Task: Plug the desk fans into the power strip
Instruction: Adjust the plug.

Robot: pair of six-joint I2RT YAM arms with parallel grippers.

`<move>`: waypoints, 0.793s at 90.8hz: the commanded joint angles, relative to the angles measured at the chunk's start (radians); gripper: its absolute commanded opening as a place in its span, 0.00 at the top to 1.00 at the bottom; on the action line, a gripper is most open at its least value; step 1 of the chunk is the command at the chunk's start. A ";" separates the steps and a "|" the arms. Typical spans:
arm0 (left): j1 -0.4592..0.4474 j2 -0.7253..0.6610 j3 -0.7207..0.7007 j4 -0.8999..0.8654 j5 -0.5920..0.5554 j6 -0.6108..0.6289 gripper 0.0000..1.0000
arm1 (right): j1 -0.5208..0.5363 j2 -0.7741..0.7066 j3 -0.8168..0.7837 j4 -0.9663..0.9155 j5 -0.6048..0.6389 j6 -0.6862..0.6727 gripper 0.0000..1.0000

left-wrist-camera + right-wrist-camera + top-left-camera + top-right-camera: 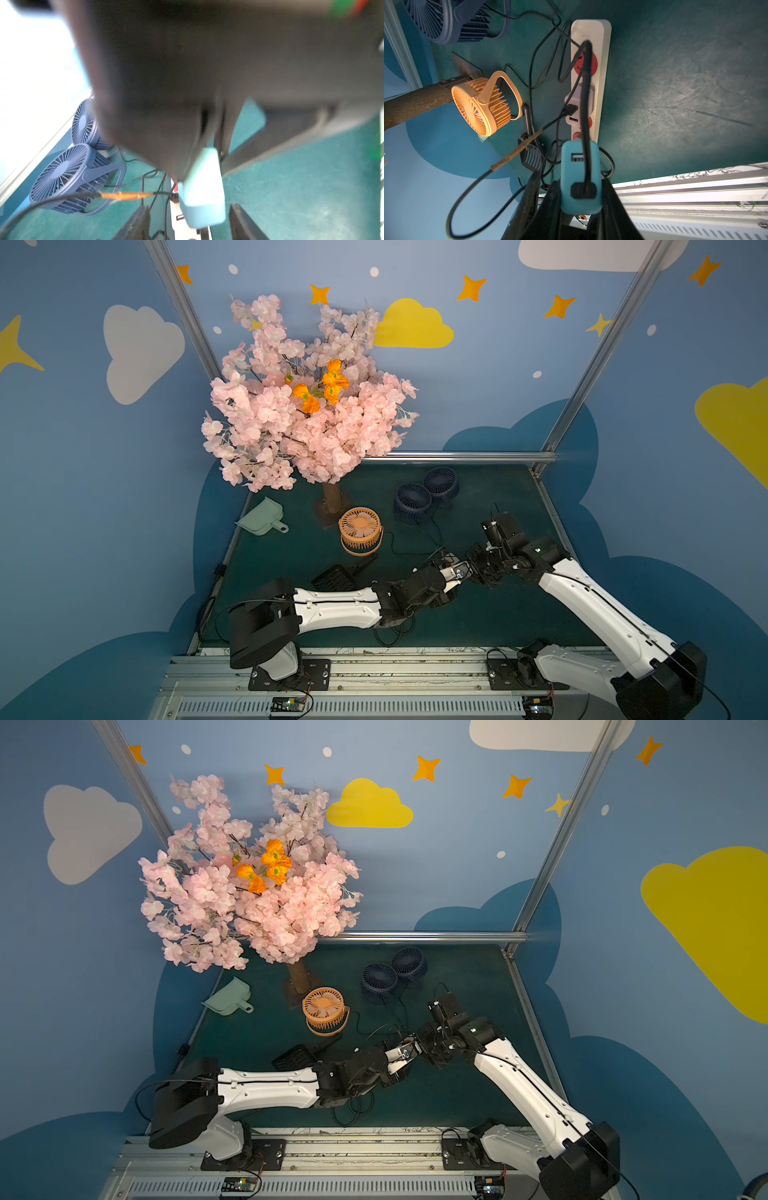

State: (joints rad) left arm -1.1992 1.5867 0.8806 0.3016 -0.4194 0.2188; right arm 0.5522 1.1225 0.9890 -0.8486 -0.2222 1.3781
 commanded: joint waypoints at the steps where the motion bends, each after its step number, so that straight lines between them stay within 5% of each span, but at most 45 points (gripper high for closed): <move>1: 0.012 -0.038 -0.021 0.059 0.019 -0.017 0.31 | -0.015 -0.025 -0.020 0.035 -0.037 0.010 1.00; 72: 0.015 0.021 0.024 0.042 0.065 0.037 0.53 | -0.026 -0.027 -0.061 0.114 -0.145 0.050 1.00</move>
State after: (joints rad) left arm -1.1881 1.5871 0.8749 0.3553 -0.3687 0.2405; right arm 0.5316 1.1099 0.9356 -0.7540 -0.3458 1.4220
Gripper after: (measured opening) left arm 0.476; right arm 0.299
